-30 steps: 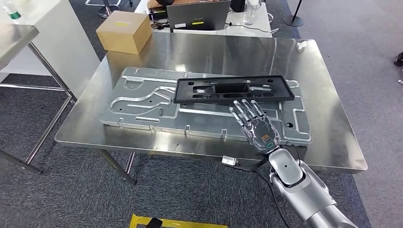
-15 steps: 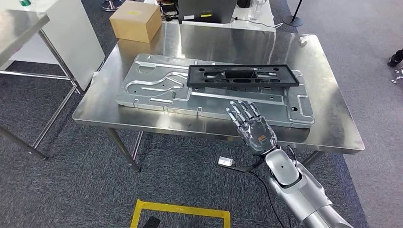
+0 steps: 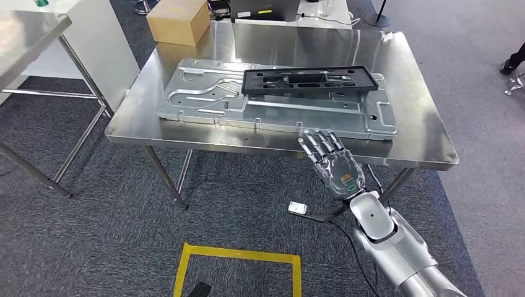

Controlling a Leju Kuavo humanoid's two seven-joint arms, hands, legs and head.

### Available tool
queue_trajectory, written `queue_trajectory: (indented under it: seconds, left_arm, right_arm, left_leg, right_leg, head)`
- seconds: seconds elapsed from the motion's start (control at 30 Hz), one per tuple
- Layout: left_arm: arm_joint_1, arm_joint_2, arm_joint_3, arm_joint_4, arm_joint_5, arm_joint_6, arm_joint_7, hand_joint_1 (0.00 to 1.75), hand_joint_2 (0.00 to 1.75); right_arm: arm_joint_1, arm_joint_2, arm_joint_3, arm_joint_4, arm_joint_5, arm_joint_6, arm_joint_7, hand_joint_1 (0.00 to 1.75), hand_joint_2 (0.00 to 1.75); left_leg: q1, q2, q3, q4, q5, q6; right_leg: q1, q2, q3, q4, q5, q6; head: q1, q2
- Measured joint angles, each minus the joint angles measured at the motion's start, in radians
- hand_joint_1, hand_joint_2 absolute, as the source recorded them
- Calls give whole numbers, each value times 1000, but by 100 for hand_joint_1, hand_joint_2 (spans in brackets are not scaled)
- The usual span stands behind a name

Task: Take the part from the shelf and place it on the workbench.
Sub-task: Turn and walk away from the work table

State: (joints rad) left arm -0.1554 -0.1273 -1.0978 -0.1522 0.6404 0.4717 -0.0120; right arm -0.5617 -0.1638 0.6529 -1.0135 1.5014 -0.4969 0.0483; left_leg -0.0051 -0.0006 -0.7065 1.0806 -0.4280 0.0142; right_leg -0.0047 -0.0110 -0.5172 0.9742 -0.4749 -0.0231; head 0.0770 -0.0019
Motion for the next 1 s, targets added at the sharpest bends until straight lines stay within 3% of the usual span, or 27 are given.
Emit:
queue_trajectory:
  seconds: [0.07, 0.1, 0.13, 0.17, 0.23, 0.3, 0.33, 0.4, 0.53, 0.57, 0.6, 0.67, 0.7, 0.73, 0.77, 0.83, 0.9, 0.93, 1.0]
  left_arm:
    - [0, 1, -1, 0, 0, 0, 0, 0, 0]
    - [0, 2, -2, 0, 1, 0, 0, 0, 0]
    - [0, 2, -2, 0, 4, -1, -1, 0, 0]
    - [0, 2, -2, 0, 8, -1, -2, 0, 0]
    - [0, 2, -2, 0, 21, 1, -7, 0, 0]
    - [1, 2, -2, 0, 39, 5, -19, 0, 0]
    - [3, 2, 0, 0, 51, 8, -26, 0, 0]
    - [8, 3, 2, 0, 66, 12, -36, 0, 0]
    - [12, 3, 5, 0, 75, 16, -41, 0, 0]
    - [16, 3, 9, 0, 83, 19, -45, 0, 0]
    - [23, 4, 14, 0, 91, 25, -49, 0, 0]
    - [39, 5, 22, 0, 106, 38, -54, 0, 0]
    - [46, 6, 23, 0, 110, 45, -53, 0, 0]
    - [50, 6, 24, 0, 115, 50, -52, 0, 0]
    - [53, 7, 25, 0, 120, 53, -49, 0, 0]
    - [52, 8, 26, 0, 117, 52, -40, 0, 0]
    - [47, 8, 23, 0, 103, 48, -35, 0, 0]
    - [44, 8, 21, 0, 96, 46, -35, 0, 0]
    - [43, 9, 18, 0, 92, 39, -34, 0, 0]
  right_arm:
    - [2, 0, 0, 0, -8, 1, -1, 0, 175]
    - [7, 0, 0, 1, -24, 3, -4, 0, 175]
    - [15, 2, -2, 2, -48, 5, -8, 0, 175]
    - [28, 5, -6, 4, -82, 6, -14, 0, 175]
    - [67, 20, -22, 12, -169, 12, -28, 0, 175]
    - [126, 48, -56, 38, -285, 13, -53, 0, 175]
    - [160, 66, -82, 66, -352, 11, -64, 0, 175]
    - [207, 90, -120, 114, -444, 7, -77, 0, 175]
    - [231, 107, -152, 168, -502, 13, -70, 0, 175]
    - [261, 121, -198, 238, -570, 36, -57, 0, 175]
    - [313, 139, -287, 350, -674, 108, 19, 0, 175]
    - [431, 169, -480, 569, -871, 267, 263, 0, 175]
    - [477, 177, -554, 634, -931, 324, 399, 0, 175]
    - [502, 183, -596, 661, -955, 330, 467, 0, 175]
    - [520, 188, -635, 683, -975, 322, 483, 0, 175]
    - [534, 198, -704, 716, -996, 301, 413, 0, 175]
    - [533, 207, -752, 735, -1001, 279, 295, 0, 175]
    - [532, 211, -771, 742, -994, 268, 234, 0, 175]
    - [529, 219, -794, 759, -967, 242, 118, 0, 175]
  left_leg:
    - [8, 0, -27, 123, -102, -13]
    - [12, 0, -33, 180, -125, -19]
    - [16, 0, -27, 215, -122, -24]
    - [20, 0, -6, 219, -100, -29]
    - [27, 0, 84, 125, -58, -37]
    - [26, -4, 180, -7, -77, -33]
    - [23, -7, 203, -46, -95, -26]
    - [19, -8, 208, -61, -103, -11]
    - [17, -8, 205, -63, -99, -3]
    - [17, -7, 200, -67, -89, 9]
    - [16, -9, 187, -71, -73, 24]
    - [11, -15, 148, -74, -35, 49]
    - [6, -17, 127, -70, -21, 51]
    - [3, -15, 111, -66, -13, 50]
    - [0, -10, 96, -61, -6, 48]
    - [-4, 4, 73, -56, 8, 43]
    - [-7, 16, 64, -54, 24, 35]
    - [-7, 19, 63, -55, 33, 30]
    - [-5, 20, 61, -57, 45, 18]
  right_leg:
    - [-2, 0, -32, 1, 27, -2]
    - [-3, -1, -50, 3, 40, 0]
    - [-4, -2, -68, 6, 52, 3]
    - [-6, -3, -86, 11, 62, 7]
    - [-11, -6, -120, 27, 78, 18]
    - [-12, -7, -142, 44, 89, 32]
    - [-10, -8, -146, 47, 96, 38]
    - [-8, -10, -147, 46, 105, 47]
    - [-9, -11, -145, 42, 111, 53]
    - [-11, -9, -147, 48, 97, 58]
    - [-14, -5, -160, 100, 41, 63]
    - [-17, 5, -194, 249, -86, 71]
    - [-16, 9, -202, 319, -125, 70]
    - [-14, 10, -188, 330, -112, 67]
    - [-12, 11, -158, 307, -86, 63]
    - [-5, 11, -47, 172, -57, 50]
    - [3, 11, 40, 49, -67, 38]
    - [7, 10, 56, 21, -73, 33]
    - [7, 5, 45, 11, -56, 21]
  head:
    - [-2, 0]
    - [-2, 0]
    - [-2, 0]
    - [-2, 0]
    - [-2, 0]
    - [-3, 0]
    - [-2, 0]
    - [-2, 0]
    - [-2, 0]
    - [-2, 0]
    - [-2, 0]
    - [-1, 0]
    - [-1, 0]
    - [-1, 0]
    - [-2, 0]
    - [-2, 0]
    - [-2, 0]
    - [-3, 0]
    - [-1, 0]
